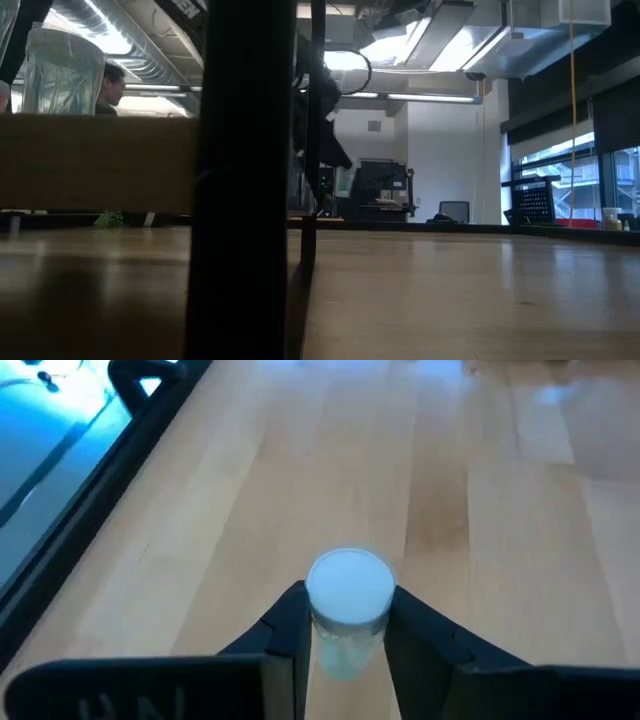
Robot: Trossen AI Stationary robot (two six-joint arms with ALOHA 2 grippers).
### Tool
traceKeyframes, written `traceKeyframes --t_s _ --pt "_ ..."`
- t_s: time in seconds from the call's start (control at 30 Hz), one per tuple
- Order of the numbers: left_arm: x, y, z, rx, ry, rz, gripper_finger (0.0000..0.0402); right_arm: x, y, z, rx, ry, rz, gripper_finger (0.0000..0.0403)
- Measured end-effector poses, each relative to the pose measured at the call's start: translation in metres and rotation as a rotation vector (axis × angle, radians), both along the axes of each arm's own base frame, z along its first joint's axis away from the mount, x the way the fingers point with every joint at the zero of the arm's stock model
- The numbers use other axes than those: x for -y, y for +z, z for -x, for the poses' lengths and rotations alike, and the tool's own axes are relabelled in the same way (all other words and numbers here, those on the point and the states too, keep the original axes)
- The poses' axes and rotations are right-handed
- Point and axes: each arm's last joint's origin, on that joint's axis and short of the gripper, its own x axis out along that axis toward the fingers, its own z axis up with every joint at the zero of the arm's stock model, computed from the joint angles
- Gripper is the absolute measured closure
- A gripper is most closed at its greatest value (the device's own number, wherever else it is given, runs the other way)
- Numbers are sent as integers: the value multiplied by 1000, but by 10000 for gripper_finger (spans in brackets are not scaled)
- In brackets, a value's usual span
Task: Pick and place medicine bottles onto shelf by color
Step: Put the small blue pill bottle on the shelf aligned with the other small blue pill bottles
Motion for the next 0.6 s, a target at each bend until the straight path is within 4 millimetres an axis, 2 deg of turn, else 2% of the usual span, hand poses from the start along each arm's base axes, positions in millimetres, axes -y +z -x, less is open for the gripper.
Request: traceKeyframes --t_s 0.27,0.6 --pt "4 20 27 -137 4 39 315 0 0 0 0 0 0 210" --pt "8 57 51 -108 25 23 315 0 0 0 0 -1 1 210"
